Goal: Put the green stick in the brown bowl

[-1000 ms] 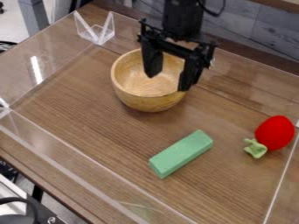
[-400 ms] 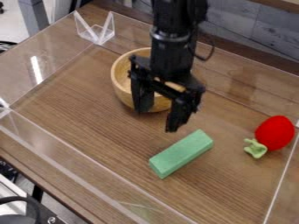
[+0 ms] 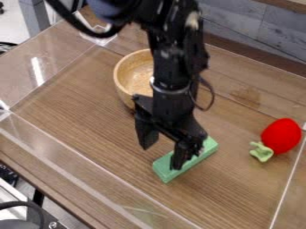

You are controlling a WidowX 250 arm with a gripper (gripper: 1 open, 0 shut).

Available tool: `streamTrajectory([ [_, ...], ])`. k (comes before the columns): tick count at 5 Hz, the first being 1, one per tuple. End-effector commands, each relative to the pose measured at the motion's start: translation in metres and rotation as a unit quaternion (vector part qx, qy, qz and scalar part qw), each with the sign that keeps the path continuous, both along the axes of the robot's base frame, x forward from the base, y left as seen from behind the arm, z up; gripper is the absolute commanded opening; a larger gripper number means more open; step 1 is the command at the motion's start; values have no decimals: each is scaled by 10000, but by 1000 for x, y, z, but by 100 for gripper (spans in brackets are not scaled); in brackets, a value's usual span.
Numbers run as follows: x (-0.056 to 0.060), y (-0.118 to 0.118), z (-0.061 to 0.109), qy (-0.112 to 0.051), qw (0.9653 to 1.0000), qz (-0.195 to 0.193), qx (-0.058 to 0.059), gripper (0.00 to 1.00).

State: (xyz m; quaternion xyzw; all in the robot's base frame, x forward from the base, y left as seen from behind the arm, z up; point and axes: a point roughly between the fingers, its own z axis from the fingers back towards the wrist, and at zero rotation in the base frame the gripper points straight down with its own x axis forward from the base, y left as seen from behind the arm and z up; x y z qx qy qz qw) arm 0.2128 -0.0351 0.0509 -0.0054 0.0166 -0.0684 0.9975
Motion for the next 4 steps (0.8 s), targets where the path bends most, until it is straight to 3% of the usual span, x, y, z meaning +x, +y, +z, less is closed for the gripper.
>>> streamTrajectory([
  [1, -1, 1, -2, -397, 9992, -35, -57, 100],
  [2, -4, 1, -3, -612, 9981, 9, -108, 100],
  [4, 0, 9, -26, -860, 9944, -580, -211, 100],
])
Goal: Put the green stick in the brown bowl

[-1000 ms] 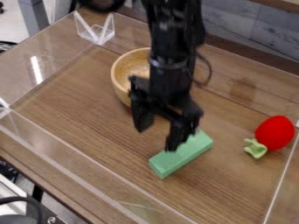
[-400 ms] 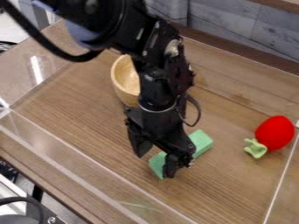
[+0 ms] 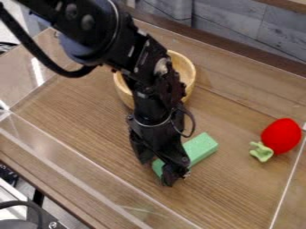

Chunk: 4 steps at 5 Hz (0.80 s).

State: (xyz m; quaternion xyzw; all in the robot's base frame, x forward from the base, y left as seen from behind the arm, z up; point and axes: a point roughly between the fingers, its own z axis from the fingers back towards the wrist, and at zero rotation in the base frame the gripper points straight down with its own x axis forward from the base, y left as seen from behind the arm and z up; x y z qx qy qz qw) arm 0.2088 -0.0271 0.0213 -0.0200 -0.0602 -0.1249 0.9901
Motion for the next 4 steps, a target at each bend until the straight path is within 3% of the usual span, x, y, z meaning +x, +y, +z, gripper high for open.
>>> streamTrajectory([
  [1, 11, -2, 6, -194, 9997, -116, -4, 100],
  [2, 18, -5, 9, -270, 9994, -202, 3, 100],
  [4, 33, -13, 6, -380, 9993, 56, -6, 100],
])
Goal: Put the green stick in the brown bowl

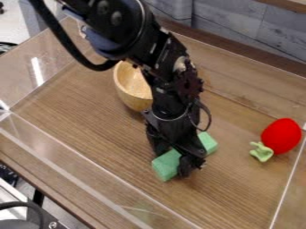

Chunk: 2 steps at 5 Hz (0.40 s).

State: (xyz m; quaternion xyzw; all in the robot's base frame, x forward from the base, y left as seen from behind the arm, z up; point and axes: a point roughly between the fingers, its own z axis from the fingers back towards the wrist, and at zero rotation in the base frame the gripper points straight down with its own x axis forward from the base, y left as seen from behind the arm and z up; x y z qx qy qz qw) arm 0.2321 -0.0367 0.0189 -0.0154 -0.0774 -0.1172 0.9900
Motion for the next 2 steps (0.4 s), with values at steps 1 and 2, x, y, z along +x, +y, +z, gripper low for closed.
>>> streamTrajectory([
  [1, 3, 1, 10, -270, 9995, -124, -48, 100],
  [2, -3, 3, 13, -346, 9992, -207, -69, 100],
])
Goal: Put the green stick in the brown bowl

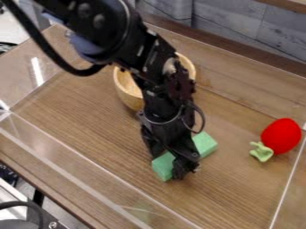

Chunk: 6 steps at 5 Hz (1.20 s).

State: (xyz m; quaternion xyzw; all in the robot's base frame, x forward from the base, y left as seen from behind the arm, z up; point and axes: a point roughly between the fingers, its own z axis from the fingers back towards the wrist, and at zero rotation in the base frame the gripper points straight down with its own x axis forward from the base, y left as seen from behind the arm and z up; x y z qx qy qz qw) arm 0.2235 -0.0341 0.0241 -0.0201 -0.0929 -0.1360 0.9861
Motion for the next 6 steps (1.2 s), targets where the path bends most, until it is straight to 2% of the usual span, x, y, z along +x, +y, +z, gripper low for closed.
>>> streamTrajectory([
  [1, 1, 0, 9, -200, 9997, -143, -27, 100],
  [3, 8, -12, 1, -191, 9995, 237, -19, 100],
  [4, 10, -15, 9, -188, 9998, 74, -20, 0],
  [6, 6, -12, 45, -392, 9988, 276, 16, 0],
])
